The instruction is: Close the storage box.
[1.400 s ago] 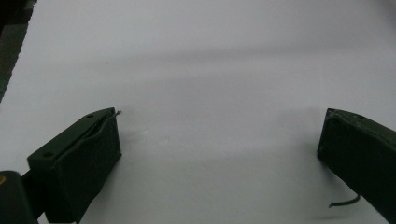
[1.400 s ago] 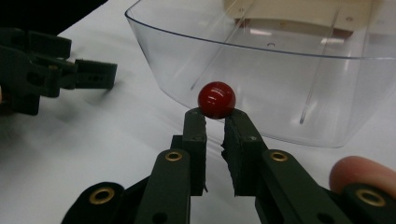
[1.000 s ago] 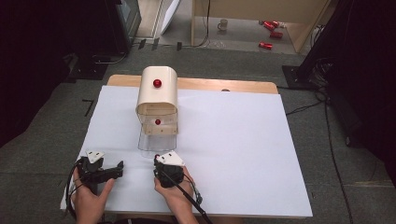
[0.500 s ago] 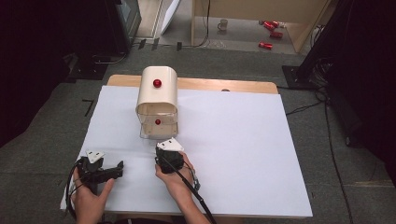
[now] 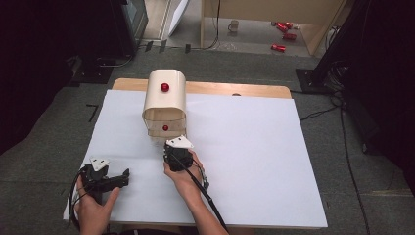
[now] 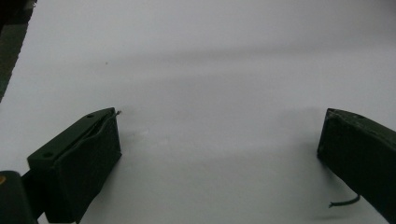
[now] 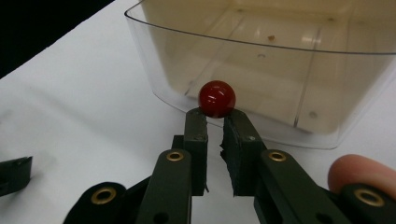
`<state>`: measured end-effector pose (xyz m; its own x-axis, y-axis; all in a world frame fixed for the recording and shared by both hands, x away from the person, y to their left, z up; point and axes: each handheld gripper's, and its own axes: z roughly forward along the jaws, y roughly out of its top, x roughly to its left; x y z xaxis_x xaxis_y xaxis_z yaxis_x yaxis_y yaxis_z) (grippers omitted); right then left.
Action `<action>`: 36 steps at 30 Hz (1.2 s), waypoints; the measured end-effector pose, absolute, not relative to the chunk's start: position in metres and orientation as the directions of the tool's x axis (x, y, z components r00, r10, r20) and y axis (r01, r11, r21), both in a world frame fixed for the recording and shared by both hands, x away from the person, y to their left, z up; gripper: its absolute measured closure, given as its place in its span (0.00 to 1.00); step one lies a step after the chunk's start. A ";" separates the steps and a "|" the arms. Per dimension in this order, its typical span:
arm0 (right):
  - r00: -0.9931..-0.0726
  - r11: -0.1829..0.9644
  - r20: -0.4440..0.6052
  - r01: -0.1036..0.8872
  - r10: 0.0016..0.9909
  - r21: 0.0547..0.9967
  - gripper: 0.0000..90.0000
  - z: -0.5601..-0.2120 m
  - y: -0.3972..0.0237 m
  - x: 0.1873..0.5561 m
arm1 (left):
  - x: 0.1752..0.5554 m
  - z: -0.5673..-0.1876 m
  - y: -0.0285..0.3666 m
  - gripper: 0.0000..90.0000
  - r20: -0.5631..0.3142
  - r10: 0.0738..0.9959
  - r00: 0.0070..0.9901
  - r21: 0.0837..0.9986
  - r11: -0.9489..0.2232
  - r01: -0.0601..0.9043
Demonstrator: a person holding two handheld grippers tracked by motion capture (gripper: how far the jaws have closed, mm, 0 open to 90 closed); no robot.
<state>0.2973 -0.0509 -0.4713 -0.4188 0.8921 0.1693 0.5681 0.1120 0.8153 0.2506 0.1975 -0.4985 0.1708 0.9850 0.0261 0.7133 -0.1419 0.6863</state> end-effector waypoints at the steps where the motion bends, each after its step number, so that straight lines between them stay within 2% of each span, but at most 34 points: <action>1: -0.419 0.109 0.174 0.570 0.891 0.814 0.90 -0.471 -0.051 0.299 | 0.251 -0.498 0.197 0.00 0.026 0.985 0.171 0.687 -0.142 0.713; 16: -0.430 0.117 0.180 0.579 0.885 0.807 0.86 -0.482 -0.051 0.313 | 0.251 -0.498 0.198 0.00 0.027 0.985 0.172 0.685 -0.144 0.714; 18: -0.445 0.116 0.193 0.578 0.874 0.807 0.77 -0.482 -0.051 0.313 | 0.251 -0.498 0.198 0.00 0.027 0.985 0.172 0.685 -0.144 0.714; 19: -0.445 0.116 0.193 0.578 0.874 0.807 0.77 -0.482 -0.051 0.313 | 0.251 -0.498 0.198 0.00 0.027 0.985 0.172 0.685 -0.144 0.714; 20: -0.459 0.115 0.205 0.578 0.865 0.808 0.70 -0.482 -0.051 0.313 | 0.251 -0.498 0.198 0.00 0.027 0.985 0.172 0.685 -0.144 0.714; 21: -0.481 0.119 0.221 0.580 0.848 0.806 0.53 -0.482 -0.050 0.312 | 0.251 -0.498 0.198 0.00 0.027 0.985 0.172 0.685 -0.144 0.714; 22: -0.490 0.122 0.225 0.579 0.842 0.807 0.45 -0.482 -0.050 0.311 | 0.251 -0.498 0.198 0.00 0.027 0.985 0.172 0.685 -0.144 0.714; 28: -0.505 0.141 0.235 0.599 0.831 0.788 0.16 -0.479 -0.062 0.308 | 0.251 -0.498 0.198 0.00 0.027 0.985 0.172 0.686 -0.144 0.714; 31: -0.468 0.193 0.153 0.609 0.870 0.769 0.15 -0.478 -0.069 0.303 | 0.251 -0.498 0.198 0.00 0.027 0.985 0.172 0.686 -0.143 0.714; 36: -0.479 0.206 0.151 0.612 0.865 0.764 0.09 -0.476 -0.093 0.292 | 0.251 -0.498 0.198 0.00 0.027 0.985 0.172 0.685 -0.143 0.714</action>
